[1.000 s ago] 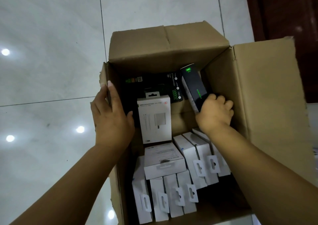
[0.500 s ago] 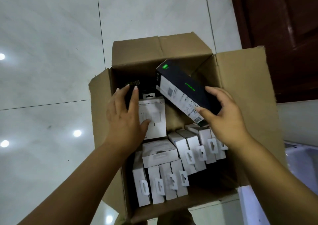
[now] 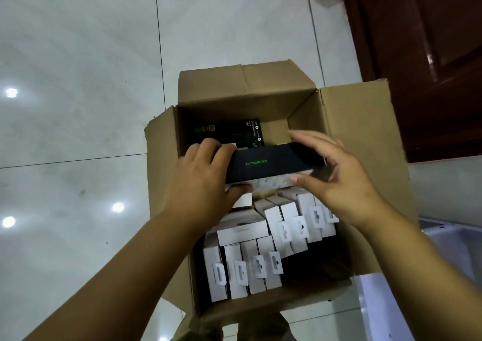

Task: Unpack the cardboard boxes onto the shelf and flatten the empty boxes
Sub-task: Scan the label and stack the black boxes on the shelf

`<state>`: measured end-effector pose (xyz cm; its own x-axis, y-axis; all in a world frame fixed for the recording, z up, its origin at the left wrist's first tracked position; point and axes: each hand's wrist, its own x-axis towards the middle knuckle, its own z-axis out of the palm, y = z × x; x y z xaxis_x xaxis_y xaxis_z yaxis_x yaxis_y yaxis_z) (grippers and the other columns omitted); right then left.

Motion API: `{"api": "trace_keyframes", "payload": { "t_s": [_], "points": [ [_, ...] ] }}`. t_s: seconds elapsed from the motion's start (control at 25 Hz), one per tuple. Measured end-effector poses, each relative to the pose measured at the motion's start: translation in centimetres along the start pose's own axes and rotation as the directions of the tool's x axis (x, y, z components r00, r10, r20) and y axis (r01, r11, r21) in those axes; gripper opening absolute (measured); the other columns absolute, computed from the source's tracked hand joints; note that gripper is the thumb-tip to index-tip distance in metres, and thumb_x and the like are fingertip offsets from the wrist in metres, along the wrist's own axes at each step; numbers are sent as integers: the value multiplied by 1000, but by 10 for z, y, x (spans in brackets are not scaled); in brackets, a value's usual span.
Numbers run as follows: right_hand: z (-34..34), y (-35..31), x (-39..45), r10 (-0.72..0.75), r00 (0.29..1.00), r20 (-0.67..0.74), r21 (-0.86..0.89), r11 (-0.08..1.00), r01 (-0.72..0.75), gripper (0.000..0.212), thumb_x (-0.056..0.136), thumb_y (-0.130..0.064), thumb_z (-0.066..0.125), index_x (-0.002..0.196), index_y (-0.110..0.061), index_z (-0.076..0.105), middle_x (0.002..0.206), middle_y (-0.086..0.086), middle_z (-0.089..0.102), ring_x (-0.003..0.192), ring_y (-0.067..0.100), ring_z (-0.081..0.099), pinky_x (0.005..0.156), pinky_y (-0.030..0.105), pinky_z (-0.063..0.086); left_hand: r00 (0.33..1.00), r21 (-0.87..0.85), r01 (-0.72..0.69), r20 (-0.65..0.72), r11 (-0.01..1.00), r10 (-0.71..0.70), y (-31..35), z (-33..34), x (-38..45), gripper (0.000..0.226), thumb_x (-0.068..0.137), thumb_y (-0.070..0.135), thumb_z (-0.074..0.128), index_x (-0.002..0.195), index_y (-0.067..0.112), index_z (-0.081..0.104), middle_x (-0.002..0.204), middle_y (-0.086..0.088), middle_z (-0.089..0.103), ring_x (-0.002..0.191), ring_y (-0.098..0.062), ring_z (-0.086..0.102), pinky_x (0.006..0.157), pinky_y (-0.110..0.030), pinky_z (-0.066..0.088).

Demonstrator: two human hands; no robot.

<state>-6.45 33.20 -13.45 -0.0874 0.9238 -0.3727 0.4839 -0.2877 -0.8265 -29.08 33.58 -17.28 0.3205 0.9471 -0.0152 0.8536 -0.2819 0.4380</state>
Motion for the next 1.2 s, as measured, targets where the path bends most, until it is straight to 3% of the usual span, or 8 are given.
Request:
{"api": "trace_keyframes", "payload": {
  "t_s": [0.12,0.2,0.28,0.36,0.64,0.8,1.0,1.2],
  "points": [
    [4,3,0,82,982,-173,85,994,-68,72,74,-32,75,136,-48,42,141,-14,43,130,-1,39,107,31,40,960,-173,279,33,945,-277,2,-5,-17,64,73,47,75,123,20,48,114,-3,57,100,-21,56,77,-32,51],
    [12,7,3,113,961,-252,164,984,-73,60,82,-20,72,136,-32,48,131,-13,53,114,-15,48,94,13,45,886,-287,457,70,842,-458,-2,-7,-27,60,76,54,69,122,28,41,116,3,59,102,-17,59,73,-27,53],
    [24,17,6,152,953,-263,182,978,-105,46,84,-12,71,127,-21,56,120,-7,60,109,-5,56,94,22,50,801,-380,582,118,718,-587,-8,-9,-35,54,76,56,65,116,33,37,116,5,61,100,-19,63,66,-24,52],
    [38,29,9,207,955,-214,149,973,-177,36,84,-13,71,116,-25,59,115,-4,62,110,10,58,98,38,50,730,-461,646,143,608,-668,-14,-13,-41,49,79,53,64,111,32,34,114,4,61,98,-20,63,67,-28,54],
    [84,52,41,220,975,8,-263,942,-211,40,92,-24,63,130,-18,54,127,0,54,114,15,52,90,23,41,553,-648,694,201,314,-809,-56,-5,-42,56,79,54,64,115,14,47,100,4,64,86,-13,66,61,-28,57],
    [105,58,78,169,977,131,-595,801,-59,57,95,-30,57,146,-18,35,143,5,40,131,23,35,105,34,35,527,-665,700,233,261,-818,-72,7,-38,58,79,56,64,117,14,55,103,-1,68,85,-14,69,51,-18,54],
    [123,64,114,220,930,295,-769,633,94,93,89,-39,62,154,-16,0,160,2,5,143,29,9,112,45,24,543,-651,701,223,291,-810,-79,14,-34,55,79,56,64,114,15,59,100,0,70,82,-12,70,51,-18,53],
    [125,85,118,285,897,339,-772,629,92,79,84,-38,68,146,-17,23,155,6,21,144,29,11,112,48,22,543,-645,703,213,301,-812,-80,15,-33,56,78,59,63,113,15,59,98,1,70,80,-11,70,47,-18,51]
  ]
}}
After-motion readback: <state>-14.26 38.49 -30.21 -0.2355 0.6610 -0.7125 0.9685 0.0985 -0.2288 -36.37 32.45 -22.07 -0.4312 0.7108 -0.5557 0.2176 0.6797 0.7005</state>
